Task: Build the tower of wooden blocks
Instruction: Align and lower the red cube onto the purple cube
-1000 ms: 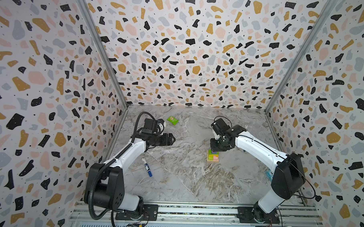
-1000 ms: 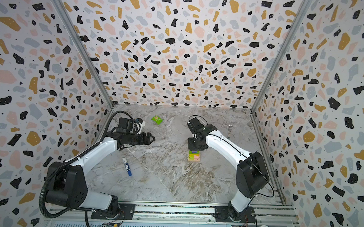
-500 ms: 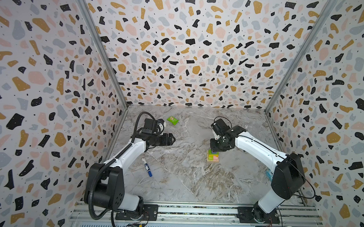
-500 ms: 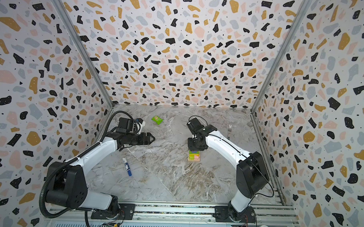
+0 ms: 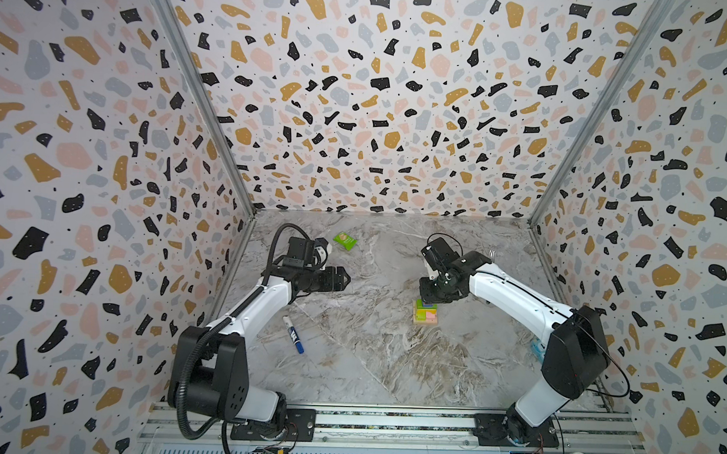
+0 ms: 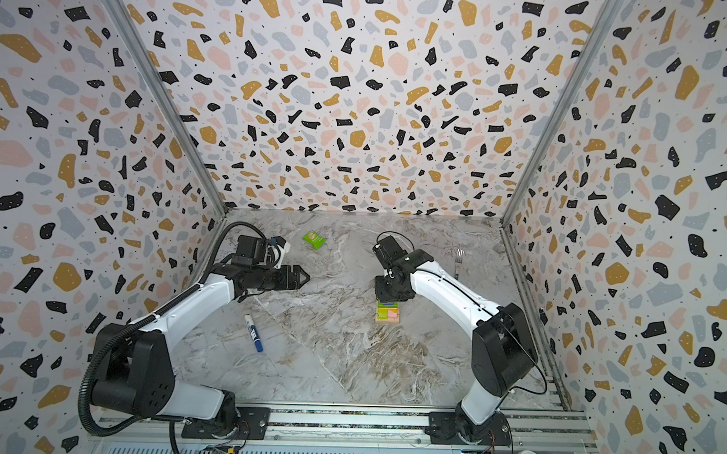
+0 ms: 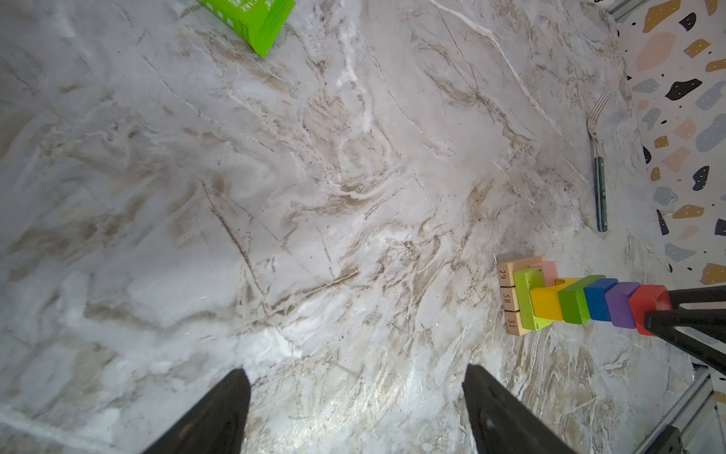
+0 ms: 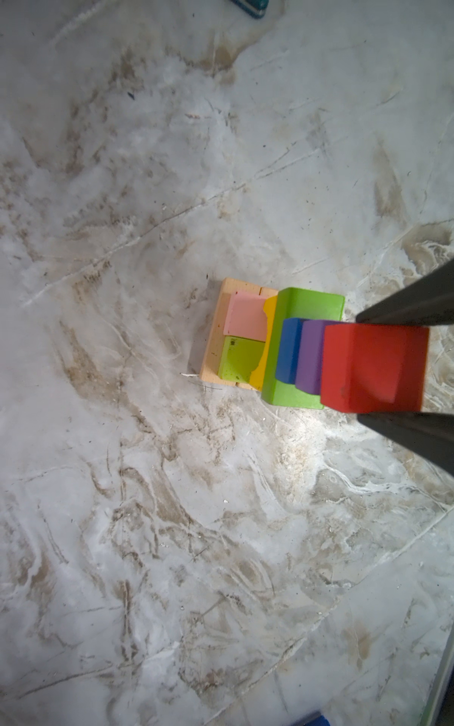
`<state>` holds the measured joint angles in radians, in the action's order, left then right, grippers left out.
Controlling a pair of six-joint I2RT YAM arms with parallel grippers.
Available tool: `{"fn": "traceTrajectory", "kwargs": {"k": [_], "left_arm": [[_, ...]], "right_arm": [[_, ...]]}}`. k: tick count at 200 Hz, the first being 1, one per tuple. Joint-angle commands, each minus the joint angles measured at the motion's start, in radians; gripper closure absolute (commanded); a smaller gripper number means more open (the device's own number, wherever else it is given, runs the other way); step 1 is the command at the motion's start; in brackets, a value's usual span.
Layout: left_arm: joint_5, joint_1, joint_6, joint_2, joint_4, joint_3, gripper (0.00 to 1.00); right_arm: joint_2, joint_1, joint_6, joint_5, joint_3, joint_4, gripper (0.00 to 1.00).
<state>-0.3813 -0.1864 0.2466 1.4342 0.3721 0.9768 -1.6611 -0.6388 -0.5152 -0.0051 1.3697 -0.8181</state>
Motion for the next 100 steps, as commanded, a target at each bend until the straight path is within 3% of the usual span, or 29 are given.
{"fn": "traceTrajectory", "kwargs": {"k": [1, 73, 100], "left_arm": [[-0.007, -0.005, -0.004, -0.011, -0.018, -0.004, 0.13], [-0.007, -0.005, -0.004, -0.012, -0.021, -0.004, 0.13], [-0.009, -0.005, -0.003, -0.012, -0.021, -0.005, 0.13]], "right_arm": [[0.029, 0.003, -0.004, 0.025, 0.018, -0.034, 0.71], [0.030, 0.004, 0.002, 0.019, 0.029, -0.038, 0.47], [0.030, 0.004, 0.003, 0.017, 0.035, -0.039, 0.44]]}}
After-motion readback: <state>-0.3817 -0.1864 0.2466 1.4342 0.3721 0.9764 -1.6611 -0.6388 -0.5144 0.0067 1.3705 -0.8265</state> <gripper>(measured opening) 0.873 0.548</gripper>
